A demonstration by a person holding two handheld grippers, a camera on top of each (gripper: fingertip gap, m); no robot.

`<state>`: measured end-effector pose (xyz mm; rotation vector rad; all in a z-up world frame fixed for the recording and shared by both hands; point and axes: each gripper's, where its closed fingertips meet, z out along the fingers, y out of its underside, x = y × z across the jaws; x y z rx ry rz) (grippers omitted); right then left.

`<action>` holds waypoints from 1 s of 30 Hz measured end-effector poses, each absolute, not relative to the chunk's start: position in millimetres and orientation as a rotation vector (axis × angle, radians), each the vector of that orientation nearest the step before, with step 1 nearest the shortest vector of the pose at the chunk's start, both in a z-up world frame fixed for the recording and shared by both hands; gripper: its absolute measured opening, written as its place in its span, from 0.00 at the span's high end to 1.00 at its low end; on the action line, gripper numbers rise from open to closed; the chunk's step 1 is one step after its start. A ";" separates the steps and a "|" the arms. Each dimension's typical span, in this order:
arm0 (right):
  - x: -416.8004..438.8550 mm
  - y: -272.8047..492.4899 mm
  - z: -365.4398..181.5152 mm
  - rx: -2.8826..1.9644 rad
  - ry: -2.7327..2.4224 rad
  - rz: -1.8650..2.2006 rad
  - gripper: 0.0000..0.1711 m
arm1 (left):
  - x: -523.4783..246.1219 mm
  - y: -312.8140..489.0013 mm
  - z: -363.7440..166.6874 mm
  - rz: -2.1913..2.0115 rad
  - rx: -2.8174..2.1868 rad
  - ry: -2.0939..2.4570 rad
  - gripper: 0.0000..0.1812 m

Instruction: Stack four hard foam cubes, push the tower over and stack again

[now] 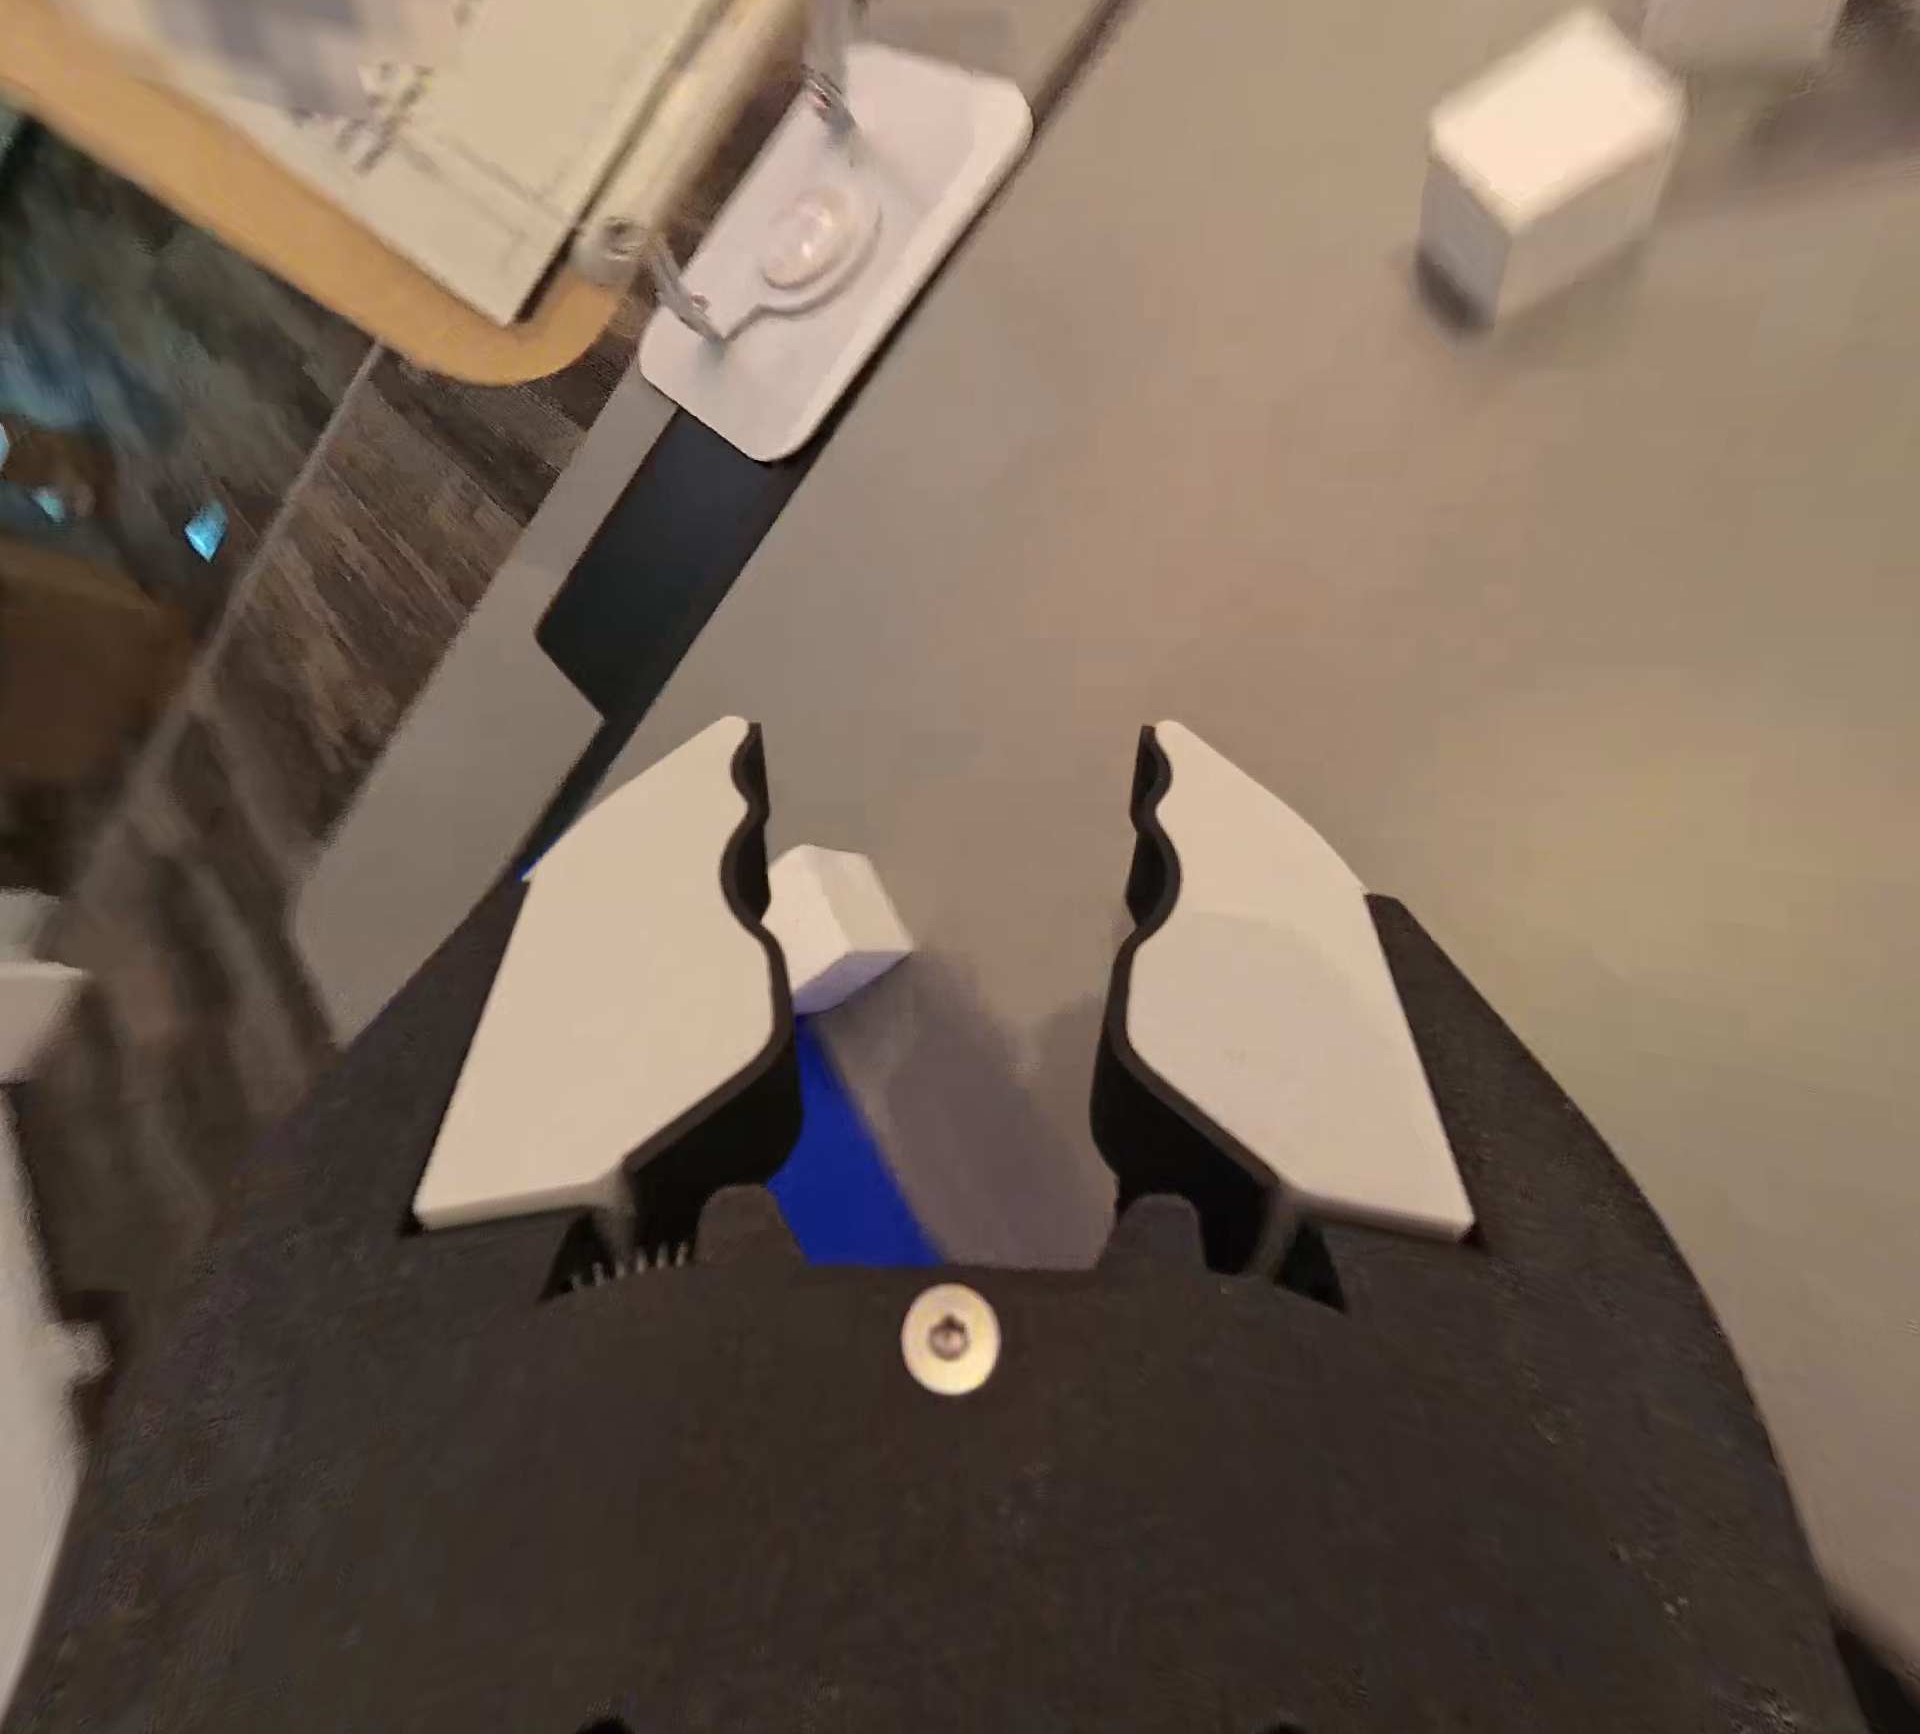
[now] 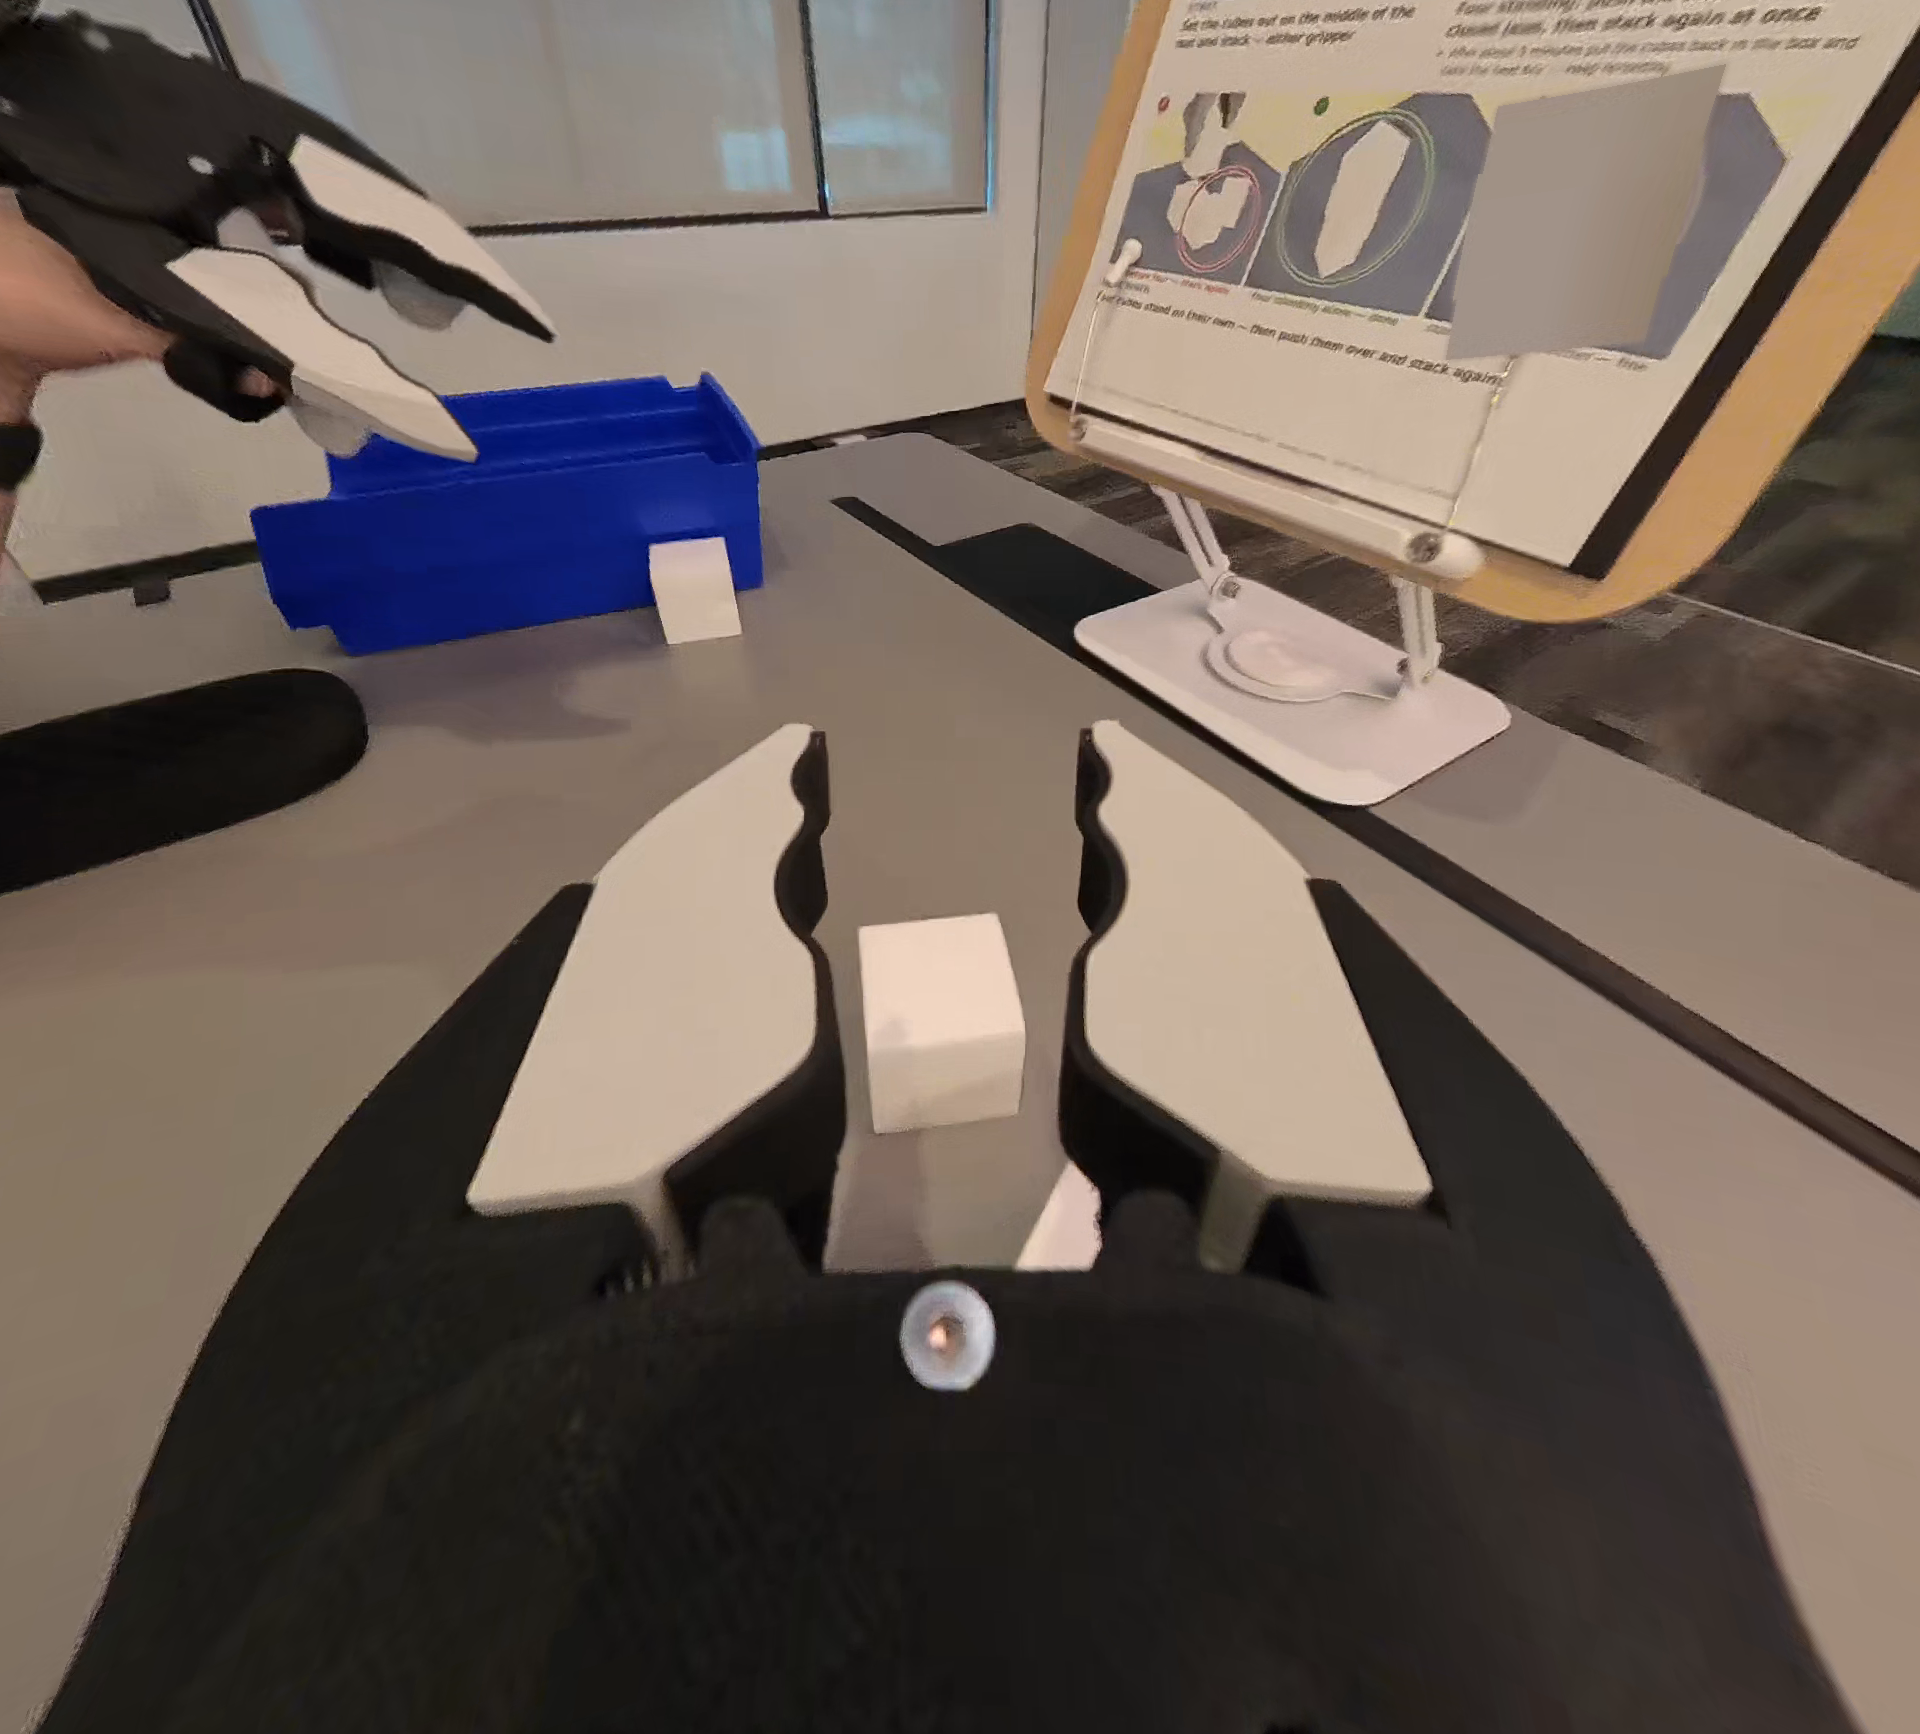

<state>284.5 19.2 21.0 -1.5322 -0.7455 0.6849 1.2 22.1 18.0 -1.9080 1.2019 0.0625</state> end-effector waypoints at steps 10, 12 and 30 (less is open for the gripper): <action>272.4 17.3 -25.5 -1.640 -0.761 0.757 0.71 | -94.2 71.3 -61.1 0.899 -1.913 2.134 0.59; 273.6 17.3 -25.9 -1.644 -0.758 0.758 0.71 | -96.2 75.8 -73.6 0.874 -1.937 2.182 0.61; 275.1 18.1 -31.4 -1.675 -0.778 0.751 0.70 | -111.6 113.0 -129.6 0.918 -2.022 2.323 0.58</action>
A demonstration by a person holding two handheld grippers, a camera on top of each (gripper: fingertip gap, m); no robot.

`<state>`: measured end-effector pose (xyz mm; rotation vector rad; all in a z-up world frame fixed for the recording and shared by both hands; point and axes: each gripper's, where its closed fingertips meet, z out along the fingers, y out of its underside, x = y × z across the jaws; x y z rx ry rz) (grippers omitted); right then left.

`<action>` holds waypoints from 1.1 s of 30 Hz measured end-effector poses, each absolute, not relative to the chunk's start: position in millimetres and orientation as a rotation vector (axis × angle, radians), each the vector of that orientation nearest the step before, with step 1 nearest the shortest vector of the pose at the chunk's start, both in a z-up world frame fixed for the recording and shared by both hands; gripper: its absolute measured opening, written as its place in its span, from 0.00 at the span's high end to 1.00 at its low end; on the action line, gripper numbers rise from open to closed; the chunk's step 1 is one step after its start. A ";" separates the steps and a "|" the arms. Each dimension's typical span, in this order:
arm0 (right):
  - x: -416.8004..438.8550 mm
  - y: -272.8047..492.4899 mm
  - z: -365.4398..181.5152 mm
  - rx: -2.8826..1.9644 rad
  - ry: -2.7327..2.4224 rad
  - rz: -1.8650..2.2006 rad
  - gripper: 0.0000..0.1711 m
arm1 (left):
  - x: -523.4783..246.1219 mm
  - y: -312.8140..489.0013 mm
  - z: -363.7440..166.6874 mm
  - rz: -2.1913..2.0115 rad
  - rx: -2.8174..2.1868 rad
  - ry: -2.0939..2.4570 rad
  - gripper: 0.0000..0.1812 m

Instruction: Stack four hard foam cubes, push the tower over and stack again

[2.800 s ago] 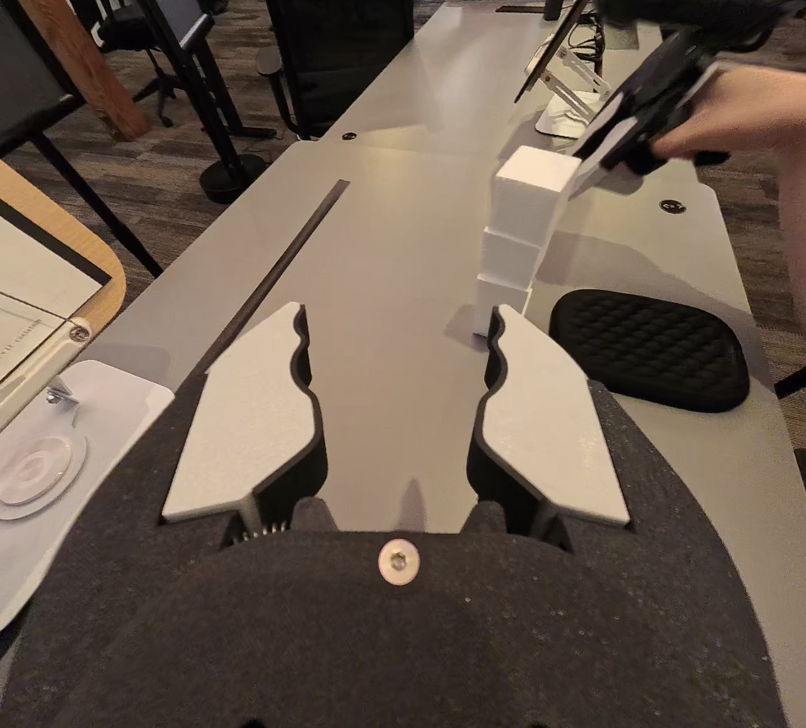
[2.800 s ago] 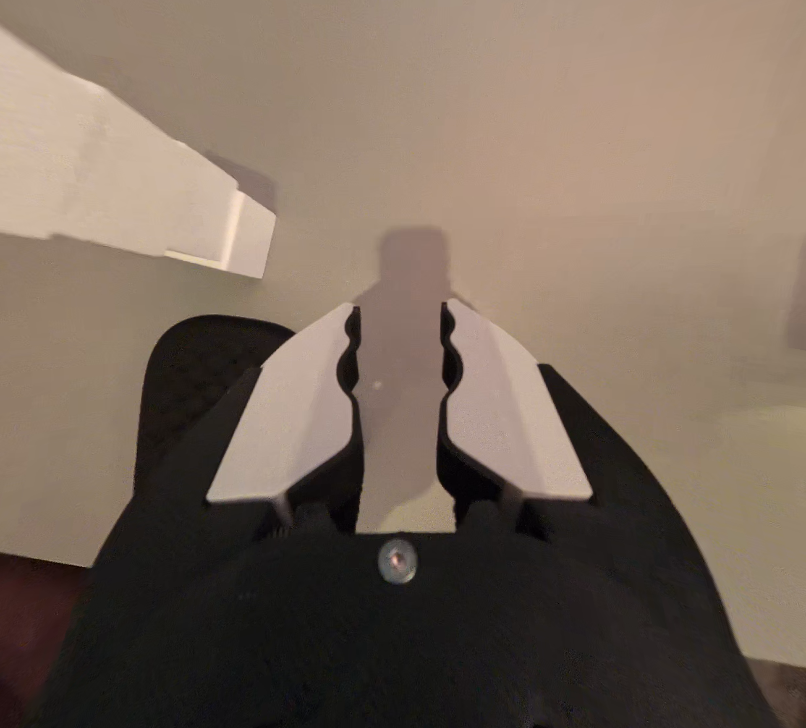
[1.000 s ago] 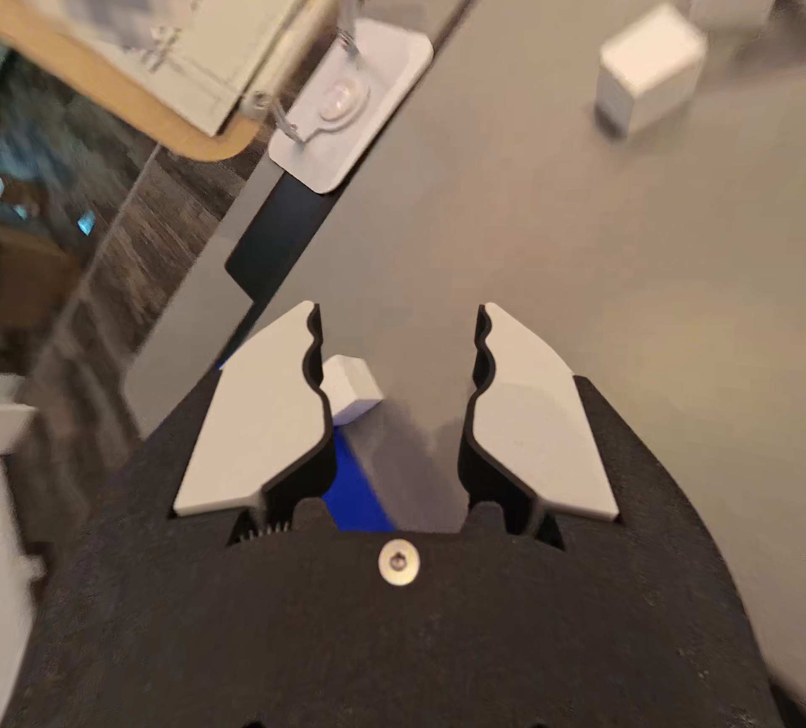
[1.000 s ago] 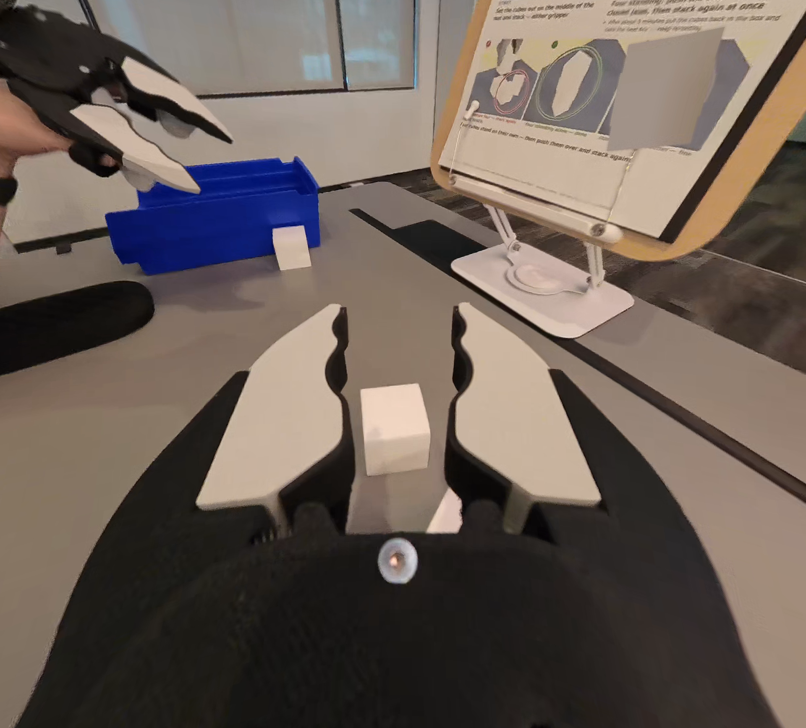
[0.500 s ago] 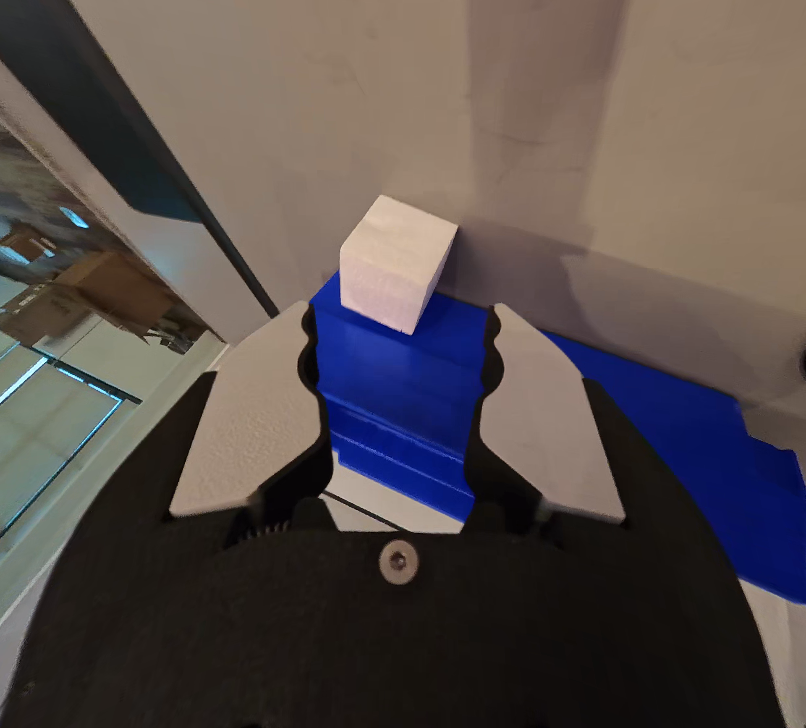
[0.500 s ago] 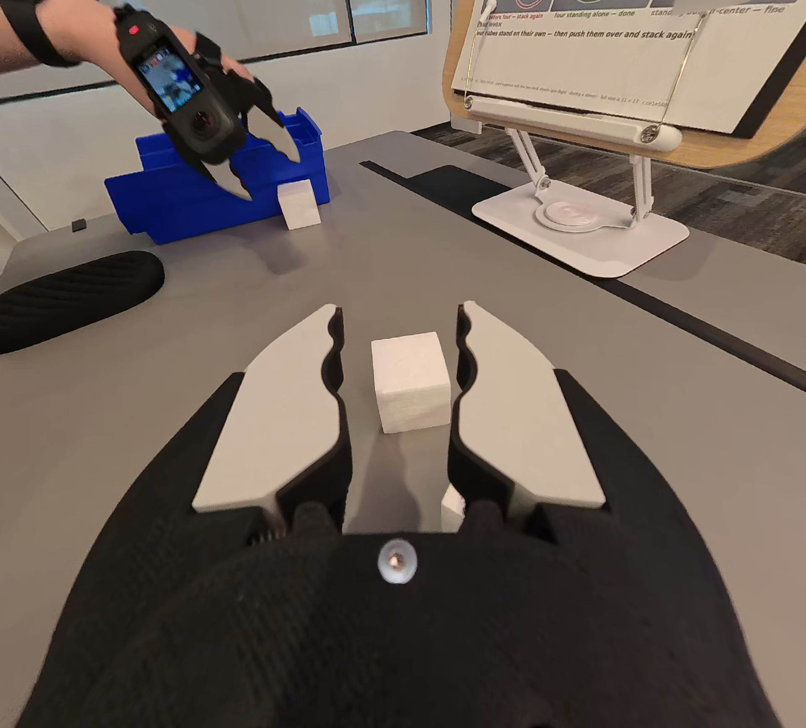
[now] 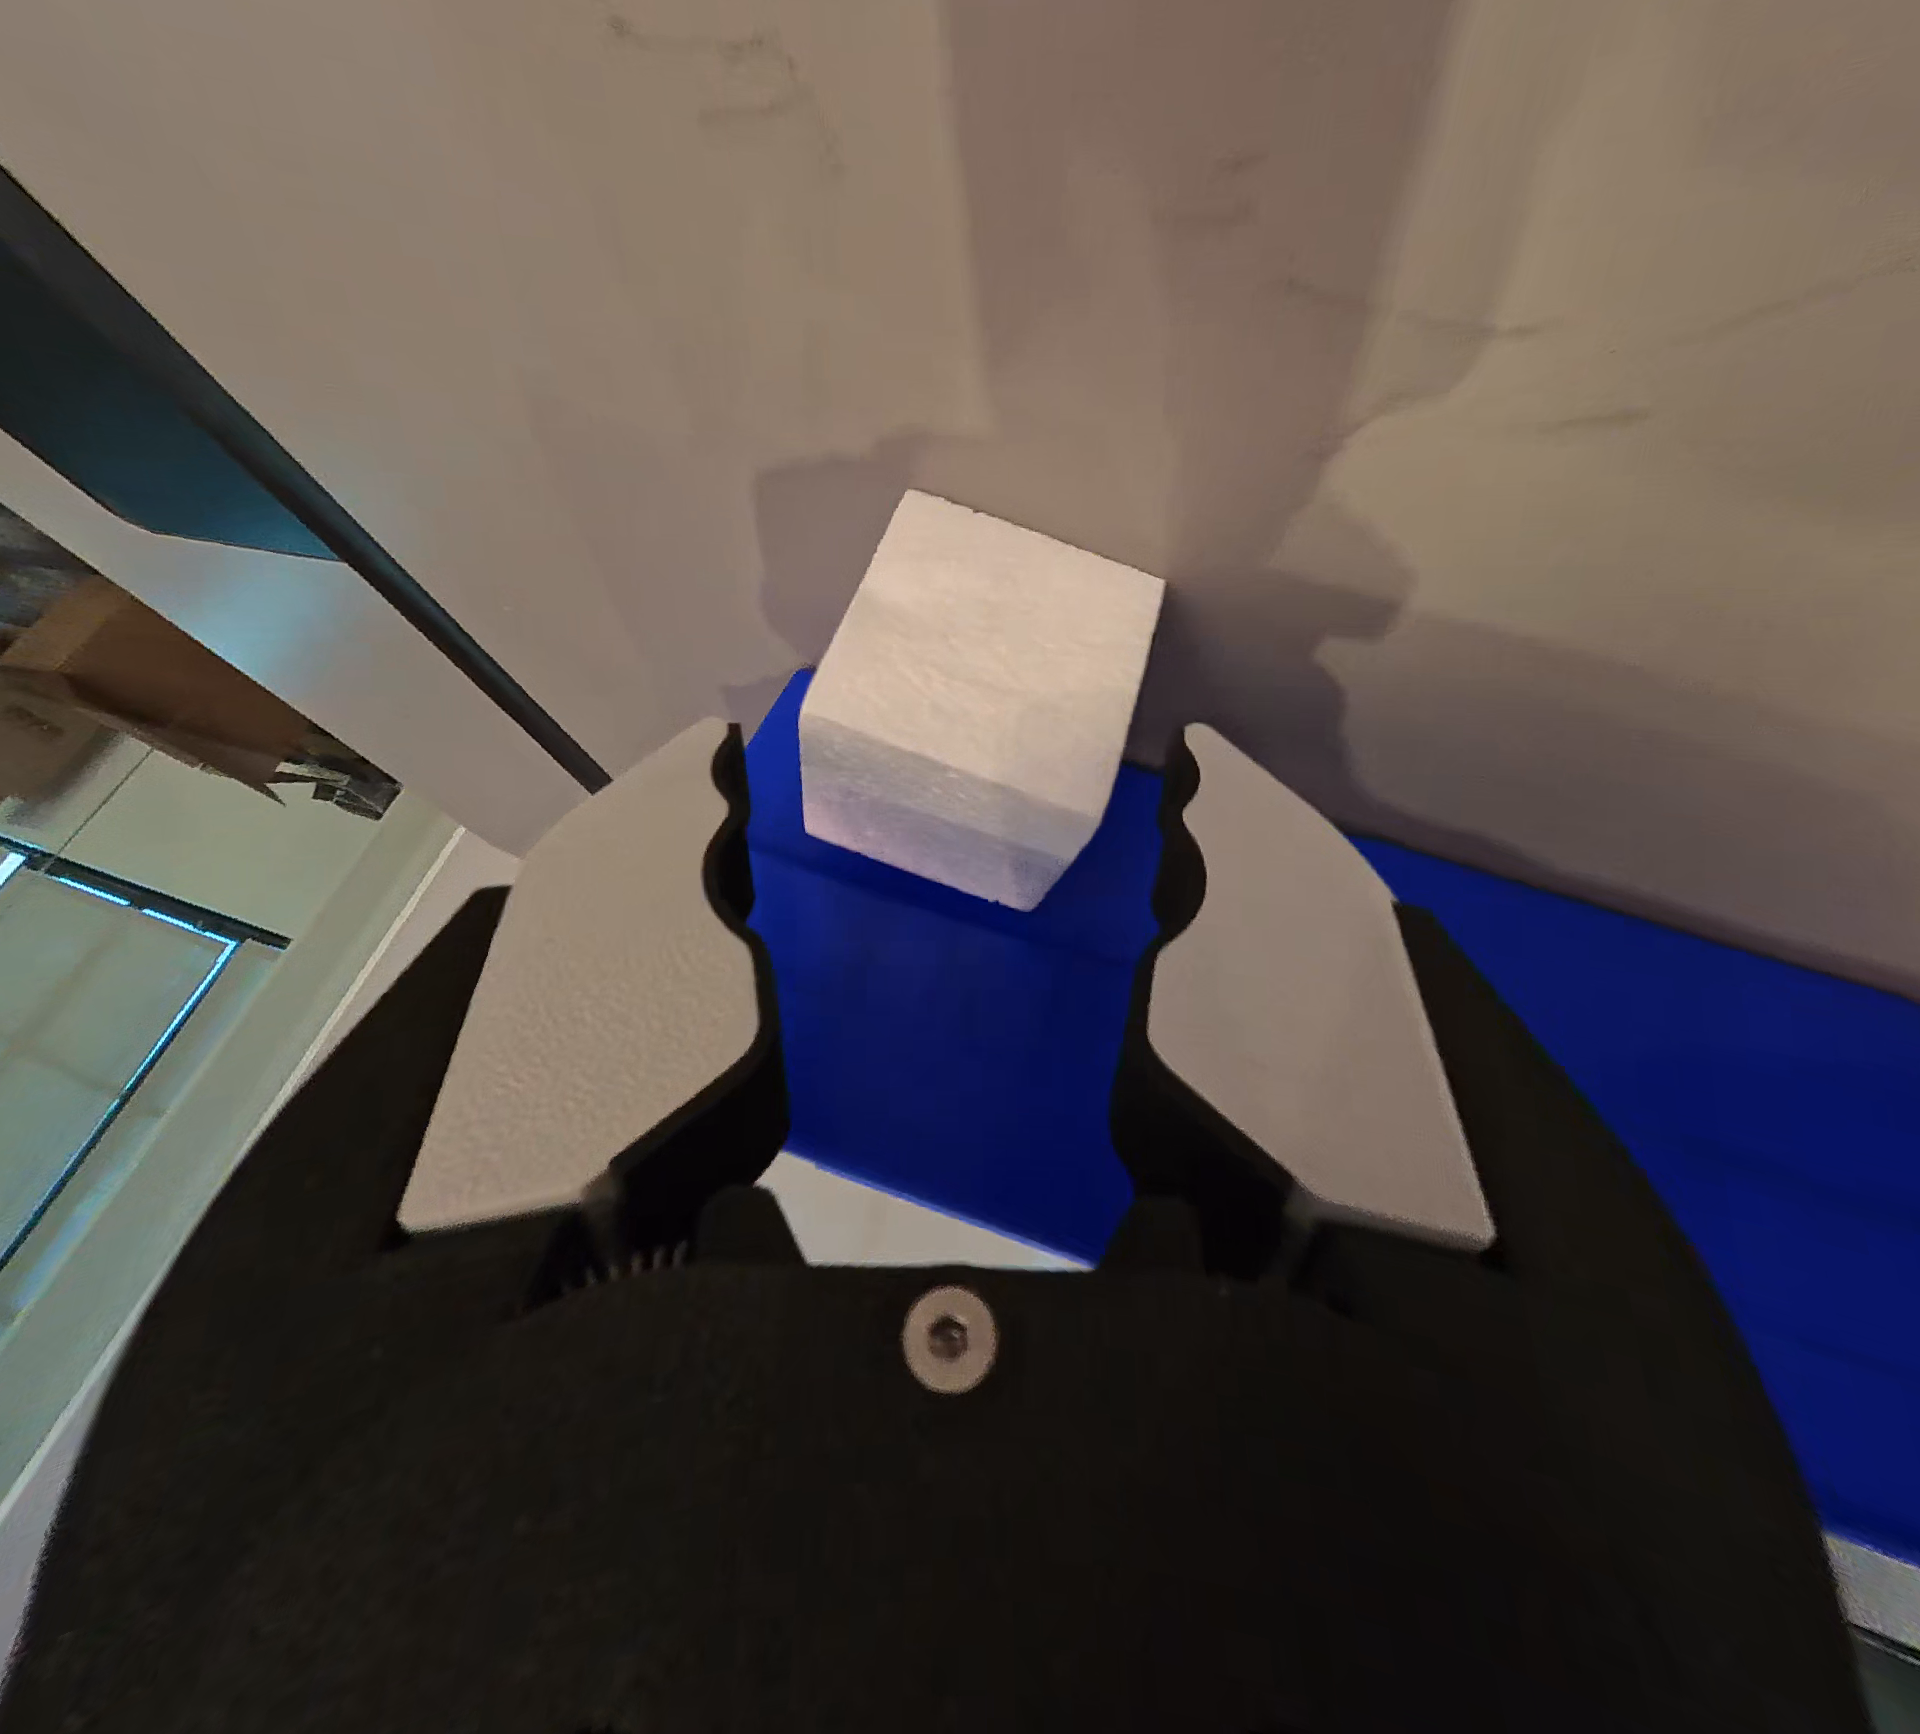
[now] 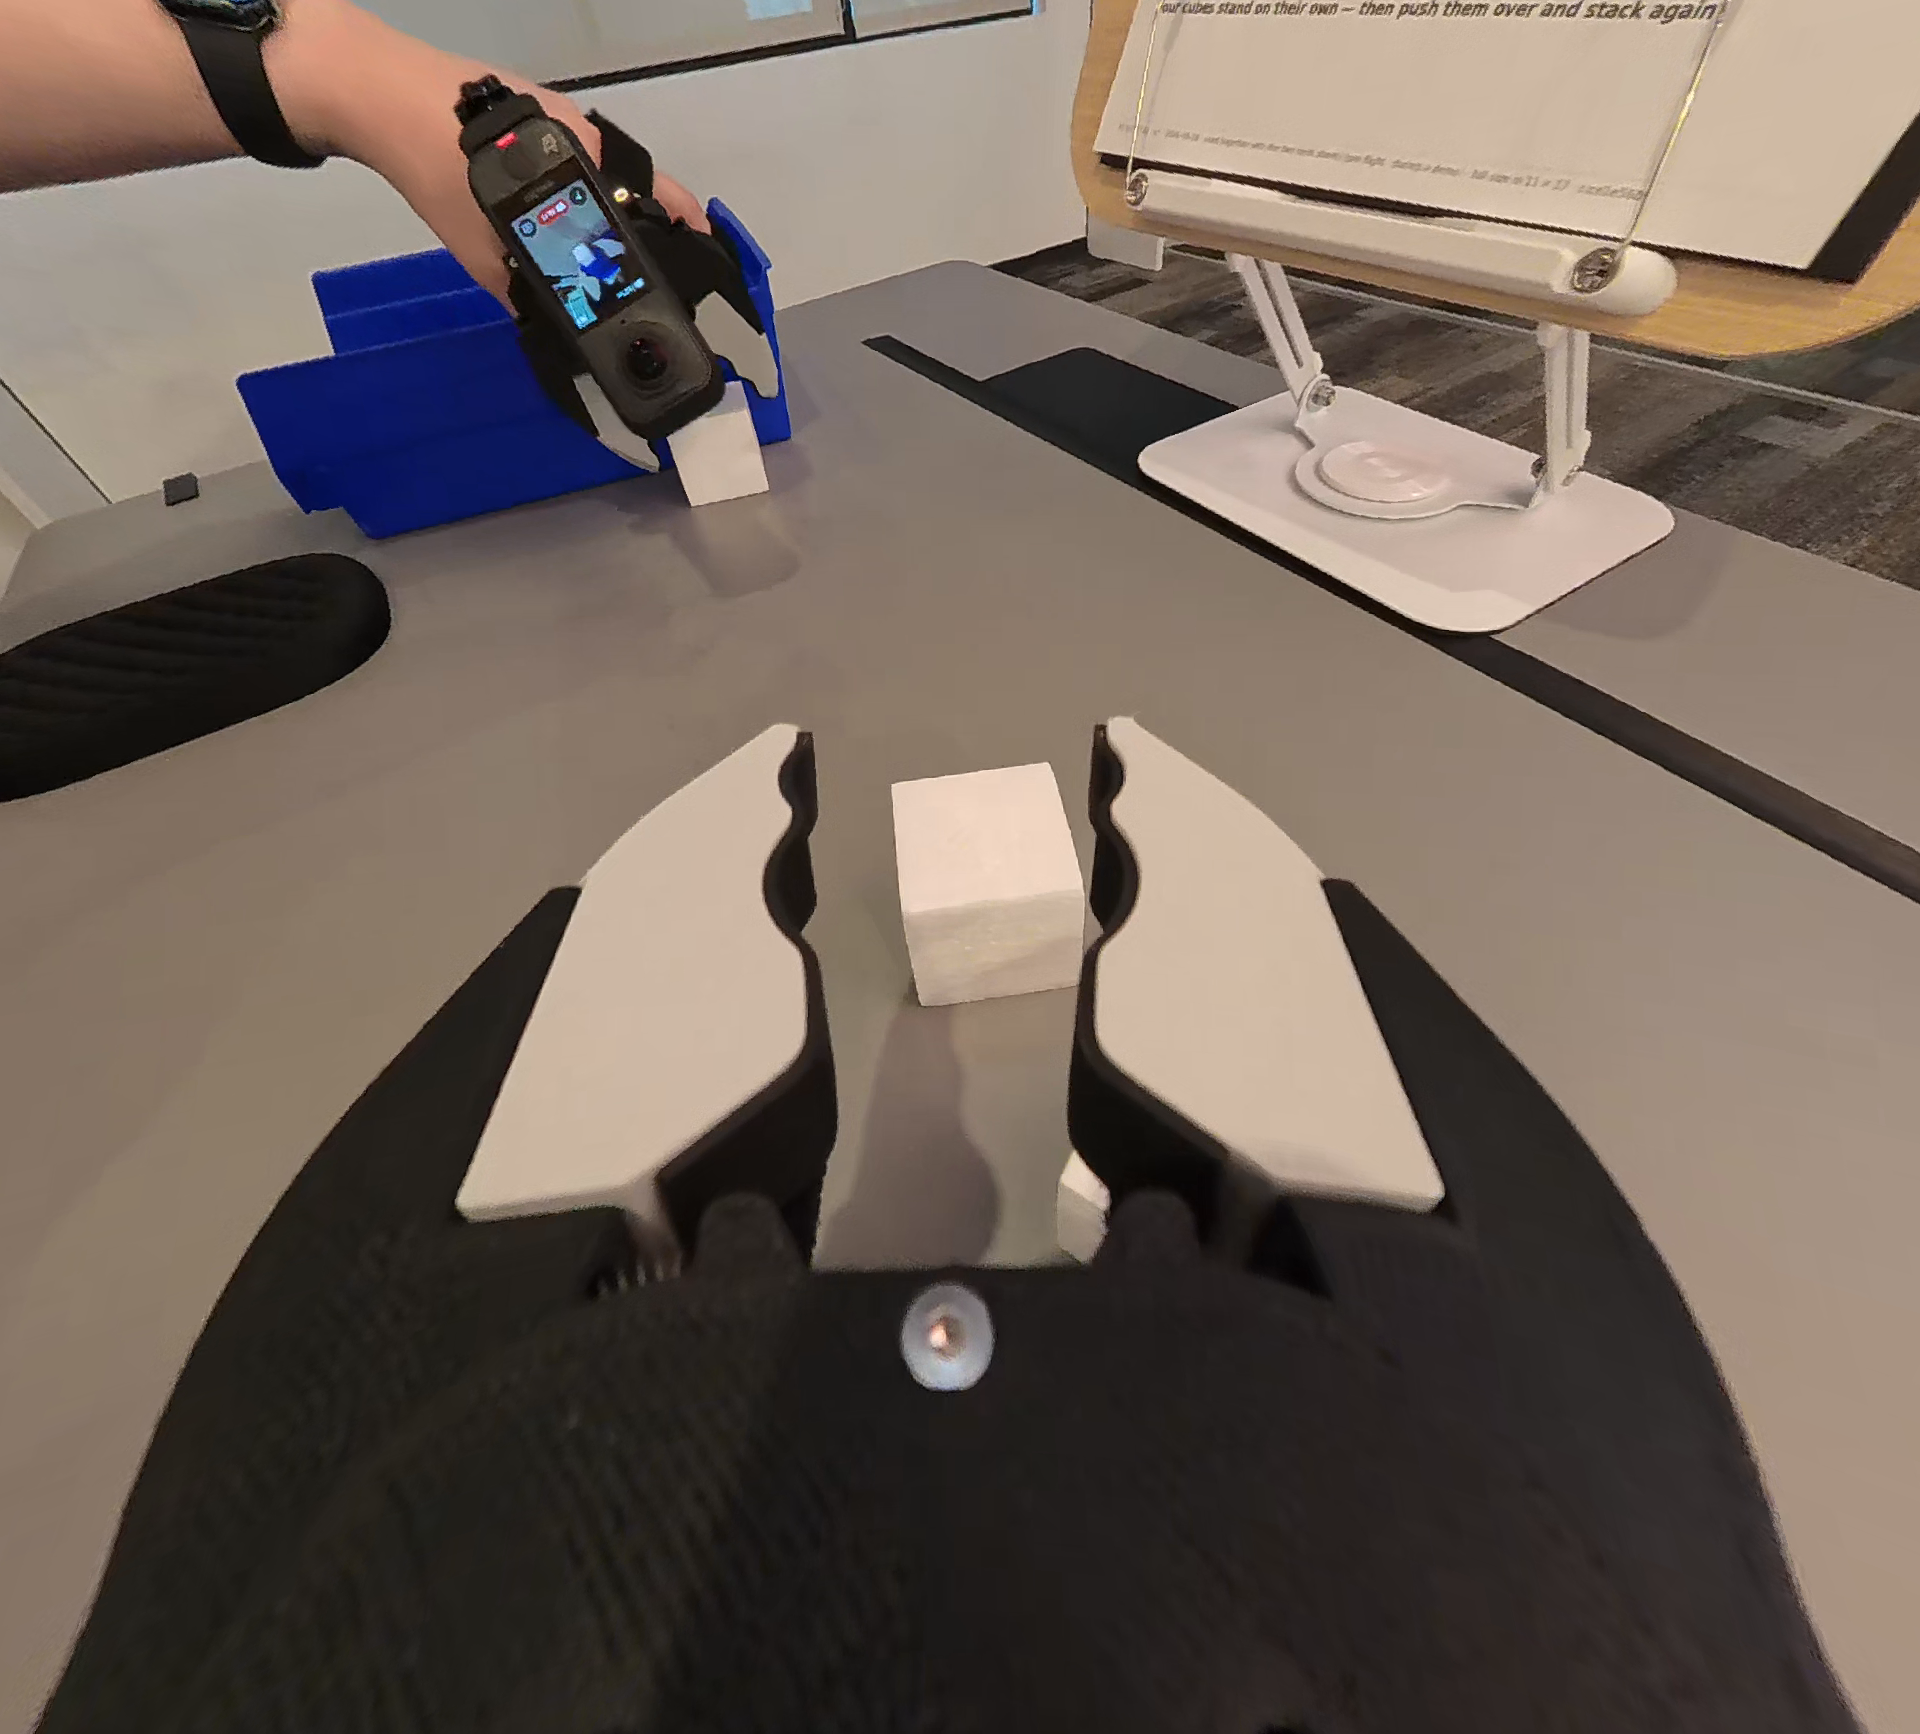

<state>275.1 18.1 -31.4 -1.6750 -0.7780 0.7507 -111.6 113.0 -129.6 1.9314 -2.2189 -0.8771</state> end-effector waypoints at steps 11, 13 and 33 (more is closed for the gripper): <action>283.7 16.4 -23.5 -1.643 -0.741 0.797 0.70 | -118.7 111.5 -138.4 -0.866 1.925 -2.177 0.65; 288.4 15.7 -18.4 -1.625 -0.724 0.796 0.70 | -113.8 112.3 -133.0 -0.868 1.959 -2.195 0.65; 438.6 36.1 15.1 -1.389 -0.362 0.752 0.75 | 233.2 5.9 -29.0 1.706 2.300 -2.647 0.65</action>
